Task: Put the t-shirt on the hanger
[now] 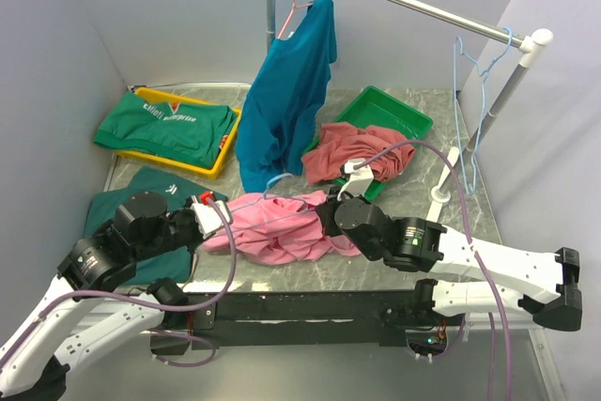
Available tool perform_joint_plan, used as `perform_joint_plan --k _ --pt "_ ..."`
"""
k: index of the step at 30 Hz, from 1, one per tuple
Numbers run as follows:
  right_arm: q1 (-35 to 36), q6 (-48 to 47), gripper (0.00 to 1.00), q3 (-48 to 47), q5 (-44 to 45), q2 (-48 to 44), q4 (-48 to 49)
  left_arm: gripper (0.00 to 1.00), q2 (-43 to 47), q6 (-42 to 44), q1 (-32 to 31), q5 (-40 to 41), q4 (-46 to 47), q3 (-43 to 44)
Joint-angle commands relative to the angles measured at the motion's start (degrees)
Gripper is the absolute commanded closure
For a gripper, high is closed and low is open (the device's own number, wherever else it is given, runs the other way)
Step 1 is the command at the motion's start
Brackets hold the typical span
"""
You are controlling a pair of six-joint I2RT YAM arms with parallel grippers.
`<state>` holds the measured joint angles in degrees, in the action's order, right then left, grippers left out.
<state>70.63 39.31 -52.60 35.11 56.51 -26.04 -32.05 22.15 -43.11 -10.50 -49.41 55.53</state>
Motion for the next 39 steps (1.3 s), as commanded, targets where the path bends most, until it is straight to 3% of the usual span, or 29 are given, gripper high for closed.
perform_joint_plan --k 1,9,14,17,23,30,35,39 --pt "0.65 -0.64 0.98 -2.42 1.71 -0.79 -1.46 0.99 1.46 -0.97 -0.22 5.93 0.28 2.74" --pt "0.56 1.82 0.98 -0.84 3.56 -1.14 -5.24 0.99 5.16 -0.53 -0.22 6.11 2.21 2.57" --pt "0.47 -0.45 0.97 -3.12 4.26 -0.53 -6.21 0.99 4.02 -0.97 -0.13 1.11 3.79 0.46" --pt "-0.32 -3.44 0.96 -7.51 4.88 1.32 -7.97 0.99 4.37 -1.76 -0.13 -2.32 7.12 -1.03" --pt "-0.58 -12.58 0.97 -20.33 -1.97 5.97 -6.47 0.99 5.25 -4.22 -0.13 -7.50 17.57 -6.03" --pt "2.14 -15.58 0.98 -29.66 -8.04 9.32 -6.04 0.99 4.37 -8.87 -0.13 -7.35 31.37 -11.49" --pt "2.06 -14.53 0.93 -23.79 -8.40 6.43 -4.45 0.99 4.10 -14.93 -0.22 -7.95 42.18 -17.02" --pt "-1.89 -9.70 0.90 -10.47 -10.15 1.25 -2.35 0.99 2.62 -18.98 -1.36 -6.64 51.49 -21.51"
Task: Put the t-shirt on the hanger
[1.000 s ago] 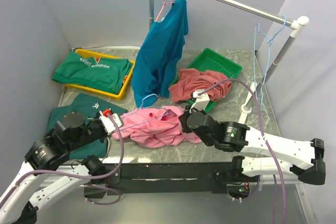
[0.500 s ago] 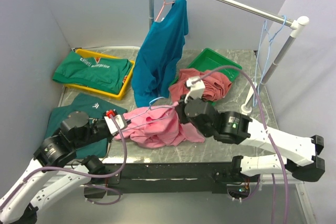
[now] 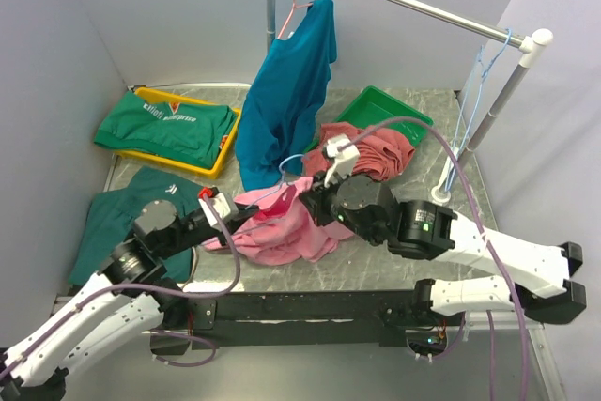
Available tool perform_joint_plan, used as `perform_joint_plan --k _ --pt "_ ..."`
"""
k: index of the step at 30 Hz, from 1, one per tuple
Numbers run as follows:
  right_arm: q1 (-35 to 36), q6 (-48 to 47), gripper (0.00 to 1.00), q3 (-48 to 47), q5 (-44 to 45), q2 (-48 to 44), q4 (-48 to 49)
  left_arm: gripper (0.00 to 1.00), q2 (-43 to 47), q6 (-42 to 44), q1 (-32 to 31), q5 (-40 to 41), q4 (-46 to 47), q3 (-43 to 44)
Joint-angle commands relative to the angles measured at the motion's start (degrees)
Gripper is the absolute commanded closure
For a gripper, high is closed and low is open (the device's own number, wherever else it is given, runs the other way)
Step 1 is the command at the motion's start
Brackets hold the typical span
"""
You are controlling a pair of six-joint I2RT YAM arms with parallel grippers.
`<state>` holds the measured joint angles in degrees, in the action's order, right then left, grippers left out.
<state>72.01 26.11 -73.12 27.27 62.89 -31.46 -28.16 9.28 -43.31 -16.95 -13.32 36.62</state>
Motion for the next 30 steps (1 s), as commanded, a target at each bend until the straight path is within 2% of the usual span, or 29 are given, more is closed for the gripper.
perform_joint_plan --k 1,6,11,13,16,21,23,27,30 --pt "-4.58 5.69 0.89 12.63 -2.83 -6.54 4.29 0.99 -1.54 -7.68 -1.77 1.20 19.26 -4.43" --pt "-7.93 9.31 0.82 24.58 -3.36 -12.70 5.80 0.99 -6.80 -10.77 -9.85 7.88 28.96 -9.19" --pt "-7.94 9.75 0.64 27.07 -3.97 -14.63 6.06 0.99 -13.93 -9.89 -16.98 15.97 35.89 -10.34" --pt "-7.76 8.61 0.54 27.68 -4.76 -15.95 6.50 0.99 -16.74 -11.55 -17.51 16.77 37.31 -10.17" --pt "-6.97 6.42 0.46 28.82 -5.21 -20.25 7.55 0.99 -20.26 -13.49 -17.51 18.43 35.22 -8.06" --pt "-6.53 4.74 0.43 29.44 -3.10 -23.95 9.49 0.99 -23.78 -15.51 -17.42 17.91 34.85 -7.00" --pt "-6.44 4.30 0.37 29.00 -1.52 -24.92 11.85 0.99 -24.57 -15.78 -17.42 18.36 34.24 -6.56" --pt "-6.44 4.12 0.28 27.16 5.06 -22.74 15.11 0.99 -25.10 -15.78 -17.42 17.39 32.93 -5.77" --pt "-6.53 4.48 0.28 24.26 9.03 -17.73 15.64 0.99 -26.15 -15.78 -17.42 15.72 31.69 -4.89"
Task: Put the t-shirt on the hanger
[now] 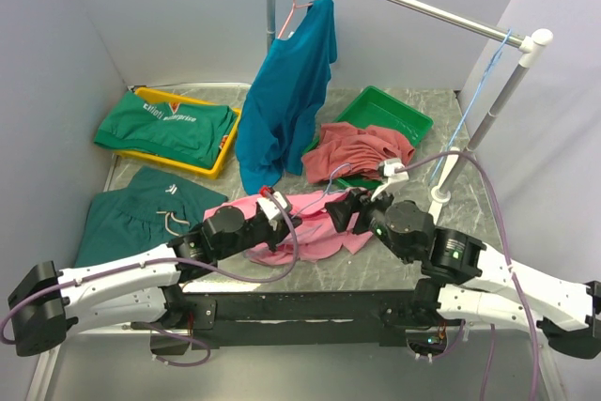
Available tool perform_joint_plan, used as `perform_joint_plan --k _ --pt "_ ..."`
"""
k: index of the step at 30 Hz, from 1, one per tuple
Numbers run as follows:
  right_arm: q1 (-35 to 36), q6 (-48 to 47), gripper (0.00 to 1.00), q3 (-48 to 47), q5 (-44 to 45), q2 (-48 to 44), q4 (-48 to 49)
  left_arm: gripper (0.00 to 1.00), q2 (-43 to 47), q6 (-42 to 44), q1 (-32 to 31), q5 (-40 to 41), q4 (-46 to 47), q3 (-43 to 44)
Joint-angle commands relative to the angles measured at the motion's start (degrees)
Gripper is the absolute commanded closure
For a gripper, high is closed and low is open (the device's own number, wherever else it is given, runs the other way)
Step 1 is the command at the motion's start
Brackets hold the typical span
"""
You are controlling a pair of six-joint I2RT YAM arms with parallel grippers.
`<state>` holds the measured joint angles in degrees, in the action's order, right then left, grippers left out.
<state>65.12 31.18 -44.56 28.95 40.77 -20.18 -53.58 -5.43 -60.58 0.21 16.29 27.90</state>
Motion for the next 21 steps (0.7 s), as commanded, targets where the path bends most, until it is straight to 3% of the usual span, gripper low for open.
perform_joint_plan --k 1,7,10,18,21 --pt "0.36 -0.42 0.28 -4.66 7.87 6.23 5.06 0.99 -1.17 -1.07 -0.16 -2.57 1.29 4.09" --pt "0.44 0.29 0.32 -4.05 12.71 9.76 10.86 0.99 -3.89 -0.55 -0.16 -5.65 0.05 5.15" --pt "0.44 0.55 0.40 -2.74 14.11 11.25 12.19 0.99 -4.51 -0.02 -0.16 -6.62 0.05 5.41" --pt "0.44 1.87 0.83 3.42 16.22 12.05 18.42 0.87 -6.01 -0.02 -0.16 -7.85 0.49 6.20" --pt "0.53 1.87 0.98 5.26 16.40 11.61 20.00 0.70 -6.01 -1.16 -0.16 -6.45 0.32 6.38"
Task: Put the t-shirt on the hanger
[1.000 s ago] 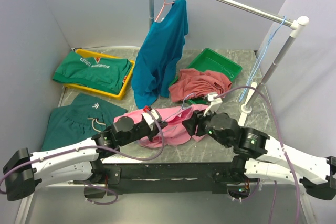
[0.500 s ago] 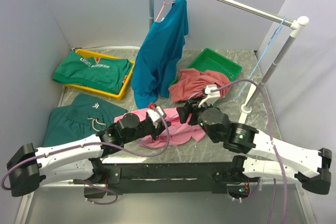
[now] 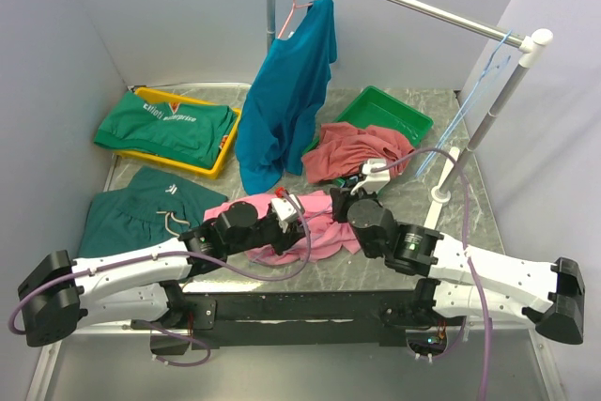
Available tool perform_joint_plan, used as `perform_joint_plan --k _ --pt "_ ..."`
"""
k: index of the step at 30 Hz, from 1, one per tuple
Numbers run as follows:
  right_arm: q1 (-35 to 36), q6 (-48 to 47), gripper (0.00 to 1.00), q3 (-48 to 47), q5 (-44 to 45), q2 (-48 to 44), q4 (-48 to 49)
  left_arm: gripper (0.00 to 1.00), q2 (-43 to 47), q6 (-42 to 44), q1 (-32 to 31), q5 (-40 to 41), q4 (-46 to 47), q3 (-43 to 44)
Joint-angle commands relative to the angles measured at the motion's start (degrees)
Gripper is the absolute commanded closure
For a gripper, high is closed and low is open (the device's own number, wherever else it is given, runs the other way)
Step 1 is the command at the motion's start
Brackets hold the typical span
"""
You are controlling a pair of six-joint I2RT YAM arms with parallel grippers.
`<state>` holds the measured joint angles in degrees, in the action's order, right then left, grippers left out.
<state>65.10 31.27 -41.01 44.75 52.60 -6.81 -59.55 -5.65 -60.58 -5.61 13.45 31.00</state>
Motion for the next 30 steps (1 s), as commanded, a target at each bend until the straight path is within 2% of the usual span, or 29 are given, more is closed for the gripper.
perform_joint_plan --k 1,2,5,11,14,17,18,21,25,30 --pt "0.47 1.87 1.00 1.99 0.77 -0.39 6.63 0.66 -0.04 -1.72 -0.16 0.93 2.38 3.53" --pt "0.47 1.96 1.00 2.77 1.38 -0.57 6.63 0.59 0.13 -3.30 -0.16 1.91 1.93 4.06" --pt "0.47 2.31 1.00 4.01 2.27 -1.36 6.63 0.53 0.31 -6.38 -0.16 4.81 -1.05 6.08" --pt "0.82 4.68 1.00 5.50 2.62 -2.15 6.02 0.48 0.48 -15.77 0.46 14.56 -11.07 11.62" --pt "0.90 5.47 1.00 6.30 2.88 -2.15 6.10 0.45 2.94 -21.04 2.38 16.15 -12.13 10.93" --pt "0.90 5.65 1.00 6.47 2.80 -1.71 6.37 0.49 3.65 -26.16 8.09 14.67 -13.27 10.13" --pt "0.99 5.65 1.00 6.39 2.80 -1.71 6.46 0.51 3.13 -27.04 11.33 13.79 -16.32 10.13" --pt "1.26 5.56 1.00 6.12 3.41 -1.71 6.54 0.55 -0.56 -27.92 14.69 11.59 -20.03 11.18" --pt "1.43 6.00 1.00 5.42 4.29 -1.01 6.28 0.56 -10.20 -26.70 14.87 11.41 -24.51 15.92" --pt "1.87 6.79 1.00 4.37 5.52 0.04 4.97 0.54 -16.64 -25.64 14.79 11.05 -23.83 19.79"
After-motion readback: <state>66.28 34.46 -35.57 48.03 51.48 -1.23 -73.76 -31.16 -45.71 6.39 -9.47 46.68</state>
